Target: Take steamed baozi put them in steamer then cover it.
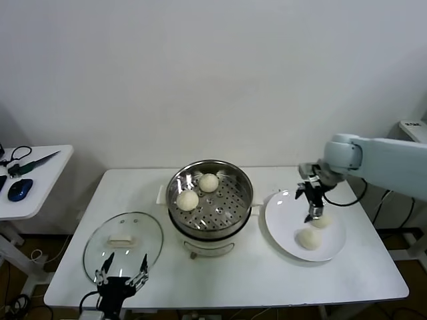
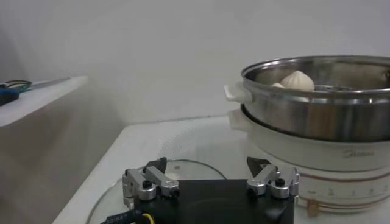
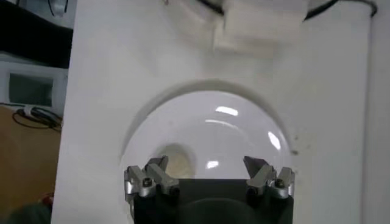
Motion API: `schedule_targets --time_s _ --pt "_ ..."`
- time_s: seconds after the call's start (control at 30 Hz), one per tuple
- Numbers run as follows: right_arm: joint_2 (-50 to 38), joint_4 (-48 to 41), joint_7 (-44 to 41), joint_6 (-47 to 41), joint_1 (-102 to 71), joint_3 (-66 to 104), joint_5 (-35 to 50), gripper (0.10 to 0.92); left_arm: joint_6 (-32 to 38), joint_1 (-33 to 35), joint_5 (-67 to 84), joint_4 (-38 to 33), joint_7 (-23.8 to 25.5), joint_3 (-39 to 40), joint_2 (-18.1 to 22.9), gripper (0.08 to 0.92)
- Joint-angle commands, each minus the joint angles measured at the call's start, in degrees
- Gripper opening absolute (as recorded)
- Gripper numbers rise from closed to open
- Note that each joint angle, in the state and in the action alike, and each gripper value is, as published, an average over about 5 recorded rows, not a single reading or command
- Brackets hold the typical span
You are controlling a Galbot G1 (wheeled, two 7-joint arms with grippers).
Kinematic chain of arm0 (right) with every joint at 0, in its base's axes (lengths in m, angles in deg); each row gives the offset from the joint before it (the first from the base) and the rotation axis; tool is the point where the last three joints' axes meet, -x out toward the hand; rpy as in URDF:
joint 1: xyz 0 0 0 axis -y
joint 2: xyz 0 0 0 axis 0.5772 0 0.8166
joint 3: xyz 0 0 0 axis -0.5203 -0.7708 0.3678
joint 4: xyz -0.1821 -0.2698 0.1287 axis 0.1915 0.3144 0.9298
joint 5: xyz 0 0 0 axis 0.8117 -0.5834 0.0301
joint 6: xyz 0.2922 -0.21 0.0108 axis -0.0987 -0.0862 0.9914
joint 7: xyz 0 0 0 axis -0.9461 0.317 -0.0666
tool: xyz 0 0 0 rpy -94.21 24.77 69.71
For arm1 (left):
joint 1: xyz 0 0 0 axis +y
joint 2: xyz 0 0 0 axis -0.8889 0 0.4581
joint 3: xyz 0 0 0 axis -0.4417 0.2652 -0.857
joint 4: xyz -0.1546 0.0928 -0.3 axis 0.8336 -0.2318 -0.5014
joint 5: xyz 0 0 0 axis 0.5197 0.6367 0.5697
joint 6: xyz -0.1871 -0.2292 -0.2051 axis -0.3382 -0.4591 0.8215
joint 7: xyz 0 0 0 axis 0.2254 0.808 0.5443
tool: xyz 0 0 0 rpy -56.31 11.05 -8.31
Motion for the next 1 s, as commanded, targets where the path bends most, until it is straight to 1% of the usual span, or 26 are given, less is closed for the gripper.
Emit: schedule_targets --time_s 0.03,0.5,0.73,1.0 --pt "-5.64 -2.14 0.37 0.41 -13.75 8.67 -7.62 0.823 0.29 0.30 -0.30 0.01 0.03 0.02 0.24 0.823" --pt "-4.32 -4.28 2.97 -1.32 -23.33 17.52 -10.42 0.823 0.60 0.99 -0.72 0.02 -0.24 0.17 0.56 0.823" --pt "-3.36 -5.44 4.82 -1.95 -24.46 19.48 -11.31 0.820 0.62 1.02 -1.17 0.03 -0.35 0.45 0.66 0.823" --pt "-3.49 -4.86 3.66 -1.57 -22.58 18.82 -10.48 0.766 0.64 0.93 -1.31 0.02 -0.65 0.36 0.65 0.823"
